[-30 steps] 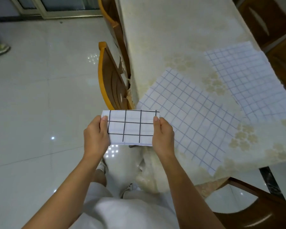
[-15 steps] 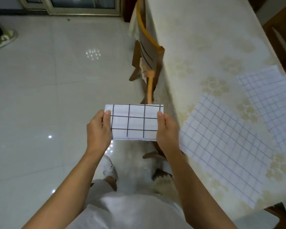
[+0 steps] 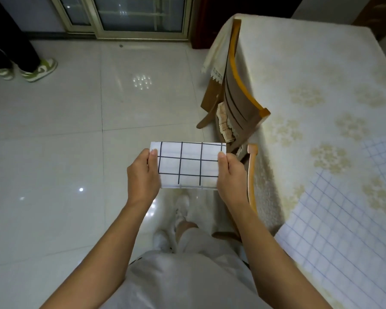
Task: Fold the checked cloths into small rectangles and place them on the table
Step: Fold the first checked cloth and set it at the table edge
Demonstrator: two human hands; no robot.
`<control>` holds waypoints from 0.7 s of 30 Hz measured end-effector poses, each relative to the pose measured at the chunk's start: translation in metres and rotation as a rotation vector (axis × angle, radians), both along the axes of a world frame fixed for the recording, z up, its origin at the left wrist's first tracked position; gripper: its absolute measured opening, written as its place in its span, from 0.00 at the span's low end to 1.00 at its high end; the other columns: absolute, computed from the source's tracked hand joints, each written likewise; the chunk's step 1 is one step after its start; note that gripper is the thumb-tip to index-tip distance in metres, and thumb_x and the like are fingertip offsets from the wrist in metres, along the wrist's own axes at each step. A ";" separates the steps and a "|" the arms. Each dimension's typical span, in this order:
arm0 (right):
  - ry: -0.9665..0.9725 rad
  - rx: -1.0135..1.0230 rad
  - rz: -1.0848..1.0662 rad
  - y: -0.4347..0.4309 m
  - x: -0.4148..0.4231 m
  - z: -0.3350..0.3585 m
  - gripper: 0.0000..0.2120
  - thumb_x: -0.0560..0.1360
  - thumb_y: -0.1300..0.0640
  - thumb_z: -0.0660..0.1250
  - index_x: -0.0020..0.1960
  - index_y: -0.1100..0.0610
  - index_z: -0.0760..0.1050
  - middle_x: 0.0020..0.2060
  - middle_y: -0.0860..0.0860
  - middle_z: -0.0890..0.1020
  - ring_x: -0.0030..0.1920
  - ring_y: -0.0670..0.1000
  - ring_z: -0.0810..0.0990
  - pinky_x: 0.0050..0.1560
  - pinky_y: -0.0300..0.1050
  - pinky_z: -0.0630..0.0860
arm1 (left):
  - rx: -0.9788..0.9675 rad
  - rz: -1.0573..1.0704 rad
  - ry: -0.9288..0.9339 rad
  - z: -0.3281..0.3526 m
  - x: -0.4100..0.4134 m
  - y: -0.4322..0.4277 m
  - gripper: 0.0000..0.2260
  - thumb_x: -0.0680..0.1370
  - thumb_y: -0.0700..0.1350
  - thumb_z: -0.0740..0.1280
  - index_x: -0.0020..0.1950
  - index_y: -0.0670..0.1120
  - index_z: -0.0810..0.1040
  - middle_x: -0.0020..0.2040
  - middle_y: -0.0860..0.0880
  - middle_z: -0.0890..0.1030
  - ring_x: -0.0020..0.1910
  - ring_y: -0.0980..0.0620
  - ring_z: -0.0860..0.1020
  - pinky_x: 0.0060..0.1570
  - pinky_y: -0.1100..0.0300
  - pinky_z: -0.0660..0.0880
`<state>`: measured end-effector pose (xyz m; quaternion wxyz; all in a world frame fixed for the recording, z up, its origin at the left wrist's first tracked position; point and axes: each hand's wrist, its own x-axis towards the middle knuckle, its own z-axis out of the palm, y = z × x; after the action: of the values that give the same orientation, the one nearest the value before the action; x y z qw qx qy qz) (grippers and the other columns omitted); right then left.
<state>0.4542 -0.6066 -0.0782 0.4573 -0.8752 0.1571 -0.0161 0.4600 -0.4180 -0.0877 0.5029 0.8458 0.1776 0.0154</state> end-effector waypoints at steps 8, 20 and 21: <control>0.009 0.039 -0.003 0.001 0.104 -0.019 0.21 0.85 0.53 0.56 0.37 0.63 0.67 0.29 0.54 0.69 0.30 0.47 0.66 0.32 0.44 0.63 | 0.024 -0.021 -0.006 -0.018 0.103 0.005 0.18 0.85 0.47 0.56 0.35 0.43 0.63 0.30 0.50 0.65 0.30 0.54 0.63 0.30 0.53 0.67; 0.026 0.067 -0.076 -0.024 0.285 -0.028 0.19 0.84 0.51 0.56 0.42 0.63 0.73 0.34 0.60 0.77 0.34 0.57 0.76 0.34 0.45 0.70 | -0.014 -0.040 0.019 -0.004 0.297 -0.027 0.19 0.85 0.45 0.57 0.33 0.47 0.60 0.29 0.52 0.63 0.28 0.58 0.62 0.29 0.64 0.60; 0.019 0.065 -0.084 -0.026 0.295 -0.027 0.20 0.84 0.51 0.56 0.42 0.64 0.72 0.34 0.61 0.77 0.34 0.57 0.75 0.32 0.43 0.69 | -0.017 -0.048 0.023 -0.003 0.308 -0.028 0.19 0.85 0.46 0.57 0.34 0.47 0.61 0.29 0.52 0.64 0.28 0.57 0.62 0.29 0.64 0.60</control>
<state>0.7495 -0.6324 -0.1051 0.4831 -0.8525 0.1985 -0.0217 0.7679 -0.4456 -0.0906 0.5084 0.8455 0.1630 -0.0080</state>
